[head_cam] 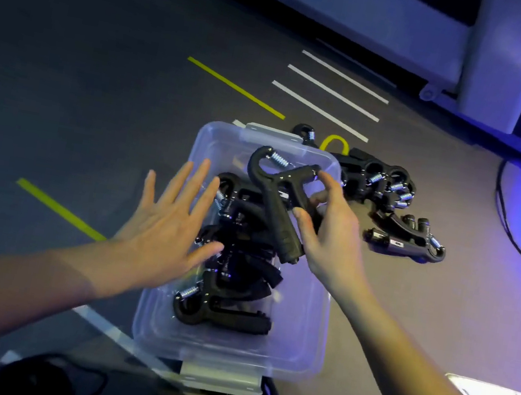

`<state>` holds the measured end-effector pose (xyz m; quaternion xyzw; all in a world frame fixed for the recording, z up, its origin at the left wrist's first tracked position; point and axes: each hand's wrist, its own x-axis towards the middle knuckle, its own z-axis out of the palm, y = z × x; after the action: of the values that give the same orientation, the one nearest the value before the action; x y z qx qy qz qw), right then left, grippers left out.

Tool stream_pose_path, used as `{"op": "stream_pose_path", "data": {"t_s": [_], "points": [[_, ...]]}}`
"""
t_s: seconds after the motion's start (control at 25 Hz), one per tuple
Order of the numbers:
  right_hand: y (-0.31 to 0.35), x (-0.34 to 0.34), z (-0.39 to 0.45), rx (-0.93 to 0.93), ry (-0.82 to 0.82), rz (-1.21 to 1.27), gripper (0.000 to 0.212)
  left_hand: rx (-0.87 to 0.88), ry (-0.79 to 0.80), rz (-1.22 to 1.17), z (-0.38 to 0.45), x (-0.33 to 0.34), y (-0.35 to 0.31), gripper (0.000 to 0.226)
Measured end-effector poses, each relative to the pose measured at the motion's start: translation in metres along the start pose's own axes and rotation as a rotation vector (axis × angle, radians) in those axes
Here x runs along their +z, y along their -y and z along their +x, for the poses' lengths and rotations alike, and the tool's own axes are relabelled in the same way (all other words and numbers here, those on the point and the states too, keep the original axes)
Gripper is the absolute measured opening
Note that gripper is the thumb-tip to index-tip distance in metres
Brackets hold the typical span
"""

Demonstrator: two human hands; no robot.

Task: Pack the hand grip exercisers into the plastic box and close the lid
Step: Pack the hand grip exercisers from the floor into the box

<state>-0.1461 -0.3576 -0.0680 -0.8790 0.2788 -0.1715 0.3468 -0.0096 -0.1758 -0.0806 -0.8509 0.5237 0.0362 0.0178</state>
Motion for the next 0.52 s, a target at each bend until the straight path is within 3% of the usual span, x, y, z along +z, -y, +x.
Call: {"op": "stream_pose_path", "data": {"t_s": [0.12,0.36,0.52], "points": [[0.002,0.022,0.015,0.023,0.066,-0.132,0.050,-0.024,0.047,-0.048,-0.007,0.011,0.011,0.085],[0.003,0.048,0.055,-0.115,0.001,-0.520,0.031,-0.039,0.014,-0.236,-0.004,0.022,0.015,0.084],[0.002,0.068,0.065,-0.322,-0.076,-0.900,0.045,-0.061,0.006,-0.313,-0.005,0.022,0.015,0.087]]}}
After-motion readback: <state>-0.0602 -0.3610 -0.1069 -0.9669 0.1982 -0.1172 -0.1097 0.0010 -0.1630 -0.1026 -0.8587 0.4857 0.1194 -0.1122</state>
